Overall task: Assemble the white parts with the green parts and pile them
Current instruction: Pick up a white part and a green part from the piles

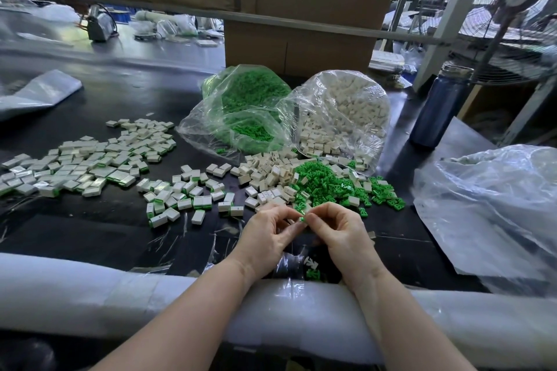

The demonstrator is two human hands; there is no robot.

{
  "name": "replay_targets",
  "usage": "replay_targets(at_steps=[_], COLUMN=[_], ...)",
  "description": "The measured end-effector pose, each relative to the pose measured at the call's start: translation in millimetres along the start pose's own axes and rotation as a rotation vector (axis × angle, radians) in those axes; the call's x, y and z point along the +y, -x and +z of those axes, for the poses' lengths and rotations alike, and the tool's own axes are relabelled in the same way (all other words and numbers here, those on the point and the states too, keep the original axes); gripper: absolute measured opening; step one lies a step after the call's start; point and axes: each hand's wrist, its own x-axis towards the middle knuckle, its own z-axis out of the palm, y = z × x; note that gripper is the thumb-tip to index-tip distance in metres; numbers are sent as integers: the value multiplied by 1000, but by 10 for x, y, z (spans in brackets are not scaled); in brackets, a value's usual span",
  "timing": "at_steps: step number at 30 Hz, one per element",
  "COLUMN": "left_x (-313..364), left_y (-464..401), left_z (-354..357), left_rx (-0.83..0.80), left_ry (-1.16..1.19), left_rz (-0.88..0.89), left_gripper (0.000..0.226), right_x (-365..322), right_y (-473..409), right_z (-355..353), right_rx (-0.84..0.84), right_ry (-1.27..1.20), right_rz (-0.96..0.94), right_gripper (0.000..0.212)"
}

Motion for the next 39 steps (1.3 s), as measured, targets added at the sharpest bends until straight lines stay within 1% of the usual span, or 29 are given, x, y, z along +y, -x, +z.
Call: replay_targets(at_steps=[3,7,9,11,13,16,18,20,23,24,26,27,29,31,34,36,39], left_x=[-32,-83,-116,-143,-162,-166,-174,-157,-138,-134,-125,-119,-103,-96,-101,-100,-76], left_y=[-2,-17,-32,-52,-68,-61,-58,-53,-40,-31,-12,-3,16,19,15,16,25], left_z=[-25,-82,-120,-148,-161,-158,-148,-142,-126,-119,-104,-93,-62,-30,-3,-8,-20], left_rx=[108,385,506,572,596,568,521,471,433,434,438,419,324,227,143,118,80], left_ry=[10,88,44,5,-14,-102,-159,-223,-329,-371,-428,-445,-492,-562,-629,-611,-520], left_rz=[-42,-173,-202,-231,-243,-273,-292,-313,-301,-278,-211,-176,-140,-137,-149,-134,-72], left_gripper=[11,16,15,18,24,38,46,50,52,50,40,33,24,27,36,33,21], right_x=[-10,0,17,43,78,109,115,119,123,126,125,123,117,107,89,78,75], right_y=[-1,-3,-20,-38,-55,-71,-79,-83,-79,-78,-75,-76,-79,-85,-92,-94,-96], right_z=[-20,-57,-68,-81,-101,-130,-130,-125,-113,-109,-98,-88,-66,-39,-9,0,2], right_rx=[80,185,222,261,318,388,401,384,326,311,292,287,285,280,267,261,255], right_ry=[16,21,72,113,156,229,273,329,419,454,510,530,564,619,731,769,776], right_rz=[10,49,44,52,61,81,93,107,125,122,107,99,83,82,97,106,111], right_gripper=[7,11,13,12,12,11,9,7,10,12,12,12,13,13,15,14,13])
